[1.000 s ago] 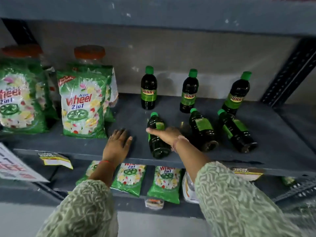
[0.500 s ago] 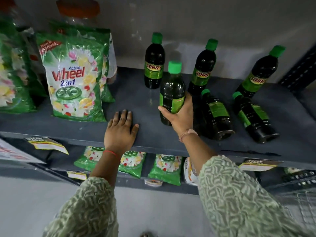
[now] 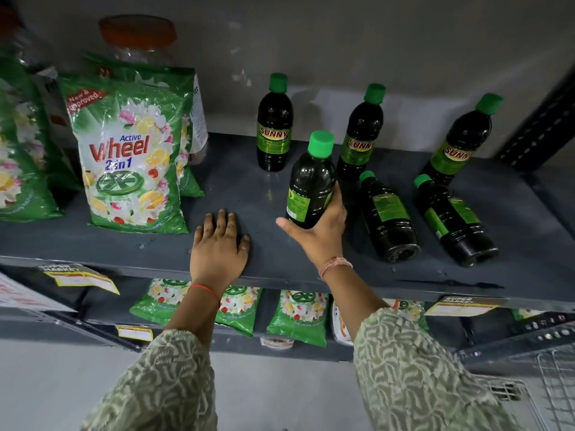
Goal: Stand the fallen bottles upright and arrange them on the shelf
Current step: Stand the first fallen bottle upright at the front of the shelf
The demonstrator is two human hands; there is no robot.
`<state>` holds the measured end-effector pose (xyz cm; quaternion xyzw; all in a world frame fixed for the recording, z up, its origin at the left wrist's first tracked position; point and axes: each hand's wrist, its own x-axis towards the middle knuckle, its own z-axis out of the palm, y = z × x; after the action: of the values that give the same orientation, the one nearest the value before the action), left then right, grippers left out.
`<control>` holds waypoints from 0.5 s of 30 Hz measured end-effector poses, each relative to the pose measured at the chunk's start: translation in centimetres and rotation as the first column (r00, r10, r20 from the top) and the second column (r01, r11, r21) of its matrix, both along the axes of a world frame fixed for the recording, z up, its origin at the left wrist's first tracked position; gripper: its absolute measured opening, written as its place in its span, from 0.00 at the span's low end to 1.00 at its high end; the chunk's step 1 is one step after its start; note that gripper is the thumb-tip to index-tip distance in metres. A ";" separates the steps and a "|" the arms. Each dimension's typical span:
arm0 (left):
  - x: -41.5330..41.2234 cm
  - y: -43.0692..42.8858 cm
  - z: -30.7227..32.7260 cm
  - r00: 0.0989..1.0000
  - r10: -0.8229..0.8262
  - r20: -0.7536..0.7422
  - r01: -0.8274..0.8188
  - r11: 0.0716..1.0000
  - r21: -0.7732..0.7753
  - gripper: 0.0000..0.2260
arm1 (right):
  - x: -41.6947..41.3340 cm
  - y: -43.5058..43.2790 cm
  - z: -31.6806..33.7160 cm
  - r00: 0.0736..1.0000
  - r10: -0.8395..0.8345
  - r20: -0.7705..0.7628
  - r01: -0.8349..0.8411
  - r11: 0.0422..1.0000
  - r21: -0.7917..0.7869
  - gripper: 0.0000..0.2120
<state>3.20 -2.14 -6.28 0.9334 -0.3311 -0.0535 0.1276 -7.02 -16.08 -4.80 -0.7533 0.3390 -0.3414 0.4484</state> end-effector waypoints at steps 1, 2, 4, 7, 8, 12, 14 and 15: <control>0.0 0.0 0.0 1.000 0.001 0.000 -0.001 1.000 -0.002 0.26 | 0.2 0.1 0.0 0.999 -0.026 -0.043 0.024 0.999 -0.042 0.52; 0.0 0.0 0.0 1.000 0.002 0.000 -0.002 1.000 -0.002 0.26 | 0.3 0.1 0.1 0.998 -0.039 -0.058 0.036 0.998 -0.047 0.51; -0.1 0.1 0.0 1.000 0.002 0.000 -0.002 1.000 -0.003 0.26 | 0.1 -0.2 0.2 1.000 0.003 -0.017 -0.003 1.000 0.024 0.46; 0.0 0.1 0.1 1.000 0.003 -0.004 -0.003 1.000 0.000 0.26 | -0.7 -1.1 0.4 0.986 0.165 0.039 -0.169 0.961 0.221 0.45; 0.0 0.1 0.1 1.000 0.004 -0.006 -0.004 1.000 0.002 0.26 | -0.9 -1.3 0.4 0.980 0.198 0.031 -0.199 0.951 0.237 0.48; 0.0 0.1 0.1 1.000 0.007 -0.006 -0.007 1.000 0.002 0.26 | -0.6 -1.0 -0.1 0.994 0.089 -0.063 -0.085 0.994 0.070 0.54; -0.1 0.1 0.1 1.000 0.005 -0.009 -0.005 1.000 0.000 0.26 | -0.8 -1.1 0.1 0.998 0.068 -0.008 -0.066 0.989 0.130 0.43; -0.1 0.1 0.0 1.000 0.005 -0.008 -0.005 1.000 -0.001 0.26 | -1.1 -1.3 0.3 0.997 0.076 0.011 -0.077 0.982 0.170 0.37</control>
<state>3.12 -2.05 -6.23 0.9339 -0.3283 -0.0571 0.1295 -8.10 -17.36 -4.52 -0.7240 0.3368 -0.2952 0.5247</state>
